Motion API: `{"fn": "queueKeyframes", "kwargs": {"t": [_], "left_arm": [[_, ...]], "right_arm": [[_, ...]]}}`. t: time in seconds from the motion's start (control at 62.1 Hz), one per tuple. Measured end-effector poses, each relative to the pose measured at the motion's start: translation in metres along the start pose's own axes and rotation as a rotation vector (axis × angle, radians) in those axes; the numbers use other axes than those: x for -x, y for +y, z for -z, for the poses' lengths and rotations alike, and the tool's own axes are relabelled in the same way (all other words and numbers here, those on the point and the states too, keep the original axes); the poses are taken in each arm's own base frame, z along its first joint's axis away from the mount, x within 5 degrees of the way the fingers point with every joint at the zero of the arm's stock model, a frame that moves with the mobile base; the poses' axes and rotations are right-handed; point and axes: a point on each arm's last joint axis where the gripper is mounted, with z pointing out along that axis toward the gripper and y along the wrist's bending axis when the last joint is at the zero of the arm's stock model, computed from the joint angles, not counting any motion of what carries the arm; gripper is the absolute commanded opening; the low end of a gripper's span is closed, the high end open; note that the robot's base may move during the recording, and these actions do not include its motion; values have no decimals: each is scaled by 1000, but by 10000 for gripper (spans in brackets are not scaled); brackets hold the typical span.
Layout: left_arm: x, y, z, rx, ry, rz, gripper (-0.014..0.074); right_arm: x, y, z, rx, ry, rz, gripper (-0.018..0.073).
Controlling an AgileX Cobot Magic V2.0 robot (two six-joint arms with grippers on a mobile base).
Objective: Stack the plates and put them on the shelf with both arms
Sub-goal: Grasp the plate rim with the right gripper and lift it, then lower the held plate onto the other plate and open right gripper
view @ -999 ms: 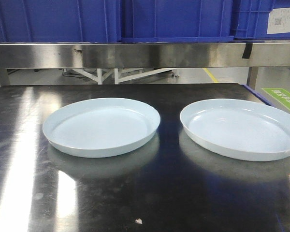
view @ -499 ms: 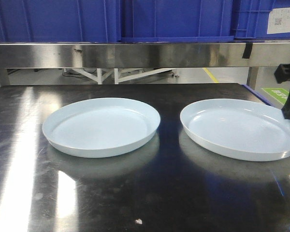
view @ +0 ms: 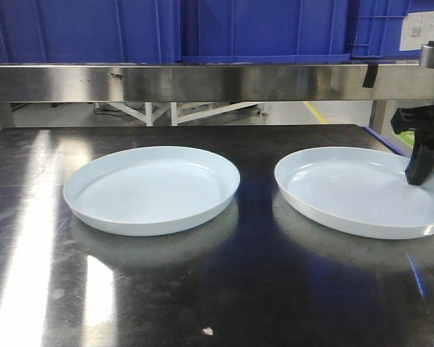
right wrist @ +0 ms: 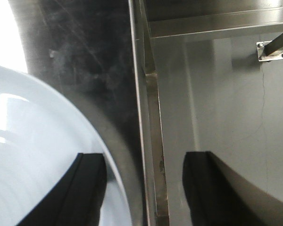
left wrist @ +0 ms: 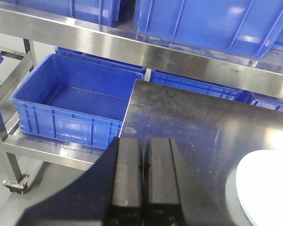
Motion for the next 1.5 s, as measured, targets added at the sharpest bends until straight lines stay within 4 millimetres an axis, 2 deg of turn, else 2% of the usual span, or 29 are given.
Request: {"fn": "queueKeyframes", "kwargs": {"t": [0.064, 0.161, 0.338, 0.403, 0.66, 1.047, 1.16, 1.321, 1.498], "left_arm": [[0, 0, 0, 0, 0, 0, 90], [0, 0, 0, 0, -1, 0, 90], [0, 0, 1, -1, -2, 0, 90], [0, 0, 1, -1, -2, 0, 90], [0, 0, 1, -1, -2, 0, 90], [0, 0, 1, -1, -3, 1, 90], [0, 0, 1, -1, -3, 1, 90], [0, 0, 1, -1, -3, 1, 90], [0, 0, 1, -1, -3, 1, 90]], "right_arm": [[0, 0, 0, 1, 0, -2, 459], [0, 0, -1, 1, 0, -4, 372], [2, 1, 0, 7, -6, -9, 34], [2, 2, 0, 8, -9, -10, 68], [10, 4, 10, 12, -9, -7, 53], [51, 19, 85, 58, -216, 31, 53], [56, 35, 99, 90, -235, 70, 53], [51, 76, 107, 168, -237, 167, 53], [33, 124, 96, 253, -205, 283, 53]]}}
